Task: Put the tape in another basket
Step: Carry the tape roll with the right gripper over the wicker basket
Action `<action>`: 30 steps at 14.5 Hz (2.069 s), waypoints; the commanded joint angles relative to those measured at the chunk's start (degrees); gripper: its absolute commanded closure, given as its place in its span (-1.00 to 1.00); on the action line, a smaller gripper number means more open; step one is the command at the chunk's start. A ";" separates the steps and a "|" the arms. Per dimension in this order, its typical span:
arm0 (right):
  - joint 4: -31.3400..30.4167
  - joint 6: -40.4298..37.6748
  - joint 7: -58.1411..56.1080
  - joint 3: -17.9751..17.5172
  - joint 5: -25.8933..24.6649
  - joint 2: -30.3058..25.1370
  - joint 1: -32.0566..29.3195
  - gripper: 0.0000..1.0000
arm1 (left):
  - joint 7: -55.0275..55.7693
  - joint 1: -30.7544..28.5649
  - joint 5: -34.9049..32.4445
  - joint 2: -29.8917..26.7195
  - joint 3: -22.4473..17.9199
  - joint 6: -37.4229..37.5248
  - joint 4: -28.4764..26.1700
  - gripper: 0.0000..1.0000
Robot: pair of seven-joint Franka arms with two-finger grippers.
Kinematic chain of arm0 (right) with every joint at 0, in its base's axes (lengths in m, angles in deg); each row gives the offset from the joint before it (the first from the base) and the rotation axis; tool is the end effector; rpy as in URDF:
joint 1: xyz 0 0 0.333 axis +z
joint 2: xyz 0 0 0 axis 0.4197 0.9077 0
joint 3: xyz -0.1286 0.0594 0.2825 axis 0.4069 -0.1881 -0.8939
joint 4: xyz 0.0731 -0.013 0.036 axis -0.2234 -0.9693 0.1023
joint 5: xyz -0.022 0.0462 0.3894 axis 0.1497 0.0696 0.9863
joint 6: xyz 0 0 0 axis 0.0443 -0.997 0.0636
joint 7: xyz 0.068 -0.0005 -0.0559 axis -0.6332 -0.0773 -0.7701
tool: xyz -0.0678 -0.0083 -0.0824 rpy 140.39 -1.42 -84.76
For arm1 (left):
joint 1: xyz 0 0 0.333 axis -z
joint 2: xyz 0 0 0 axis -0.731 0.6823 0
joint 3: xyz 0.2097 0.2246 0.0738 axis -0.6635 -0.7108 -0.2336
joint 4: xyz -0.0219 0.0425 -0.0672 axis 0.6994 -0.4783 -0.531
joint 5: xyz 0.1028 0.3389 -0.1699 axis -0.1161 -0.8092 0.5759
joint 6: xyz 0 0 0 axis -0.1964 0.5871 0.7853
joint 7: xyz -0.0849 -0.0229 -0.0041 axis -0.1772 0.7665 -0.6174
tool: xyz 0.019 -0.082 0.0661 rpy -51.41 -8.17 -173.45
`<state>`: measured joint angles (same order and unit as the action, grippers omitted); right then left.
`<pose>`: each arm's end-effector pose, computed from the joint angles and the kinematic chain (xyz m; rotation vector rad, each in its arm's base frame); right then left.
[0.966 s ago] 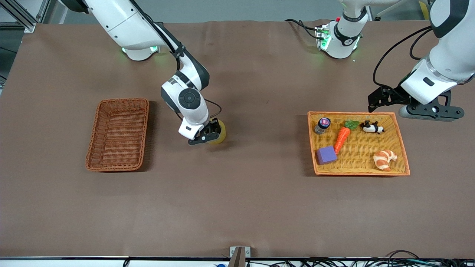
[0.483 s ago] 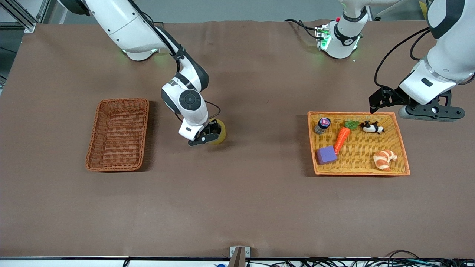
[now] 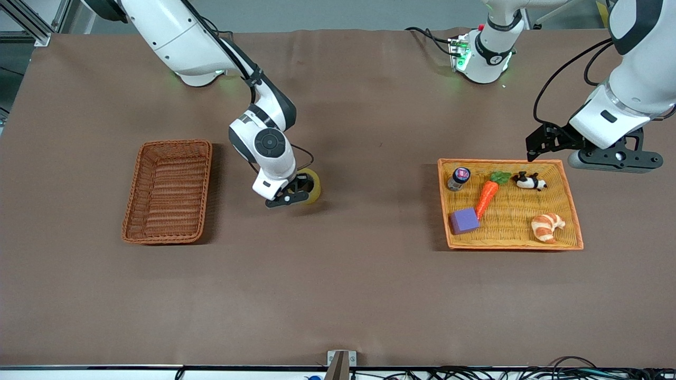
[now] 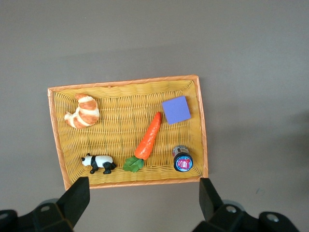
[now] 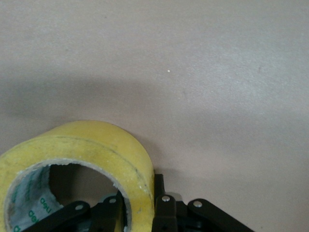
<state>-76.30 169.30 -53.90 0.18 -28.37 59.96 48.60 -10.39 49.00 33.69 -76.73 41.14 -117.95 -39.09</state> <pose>0.5001 0.3671 0.1887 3.0777 0.3278 -0.0575 0.5575 -0.0997 0.5777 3.1241 -0.1803 0.0821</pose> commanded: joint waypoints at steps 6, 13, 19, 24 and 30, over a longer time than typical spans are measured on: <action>4.43 -16.41 2.11 -0.34 -0.71 -15.11 -10.24 0.99 | -1.12 -0.79 1.69 -0.91 0.13 -1.66 -0.61 -1.00; 1.36 -17.30 -25.34 20.10 3.68 -20.67 -12.98 0.98 | -1.12 -0.88 1.96 -1.52 0.13 -3.86 -2.28 -1.00; -10.58 -7.74 -31.82 28.66 6.85 -21.02 -13.77 0.96 | -0.95 -0.80 1.87 -1.00 0.13 -3.68 -1.58 -1.00; -20.96 0.80 -31.82 28.58 7.20 -22.79 -13.42 0.93 | -1.30 -0.88 1.87 -0.56 0.13 -3.33 -0.79 -1.00; -24.32 5.73 -31.82 28.05 10.27 -21.56 -12.63 0.74 | -1.30 -0.88 1.87 -0.56 0.04 -3.24 -0.70 -1.00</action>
<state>-98.20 173.87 -84.92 28.37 -20.25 40.70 35.25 -10.42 48.52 34.74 -76.73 41.13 -121.10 -39.89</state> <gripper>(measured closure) 0.784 0.000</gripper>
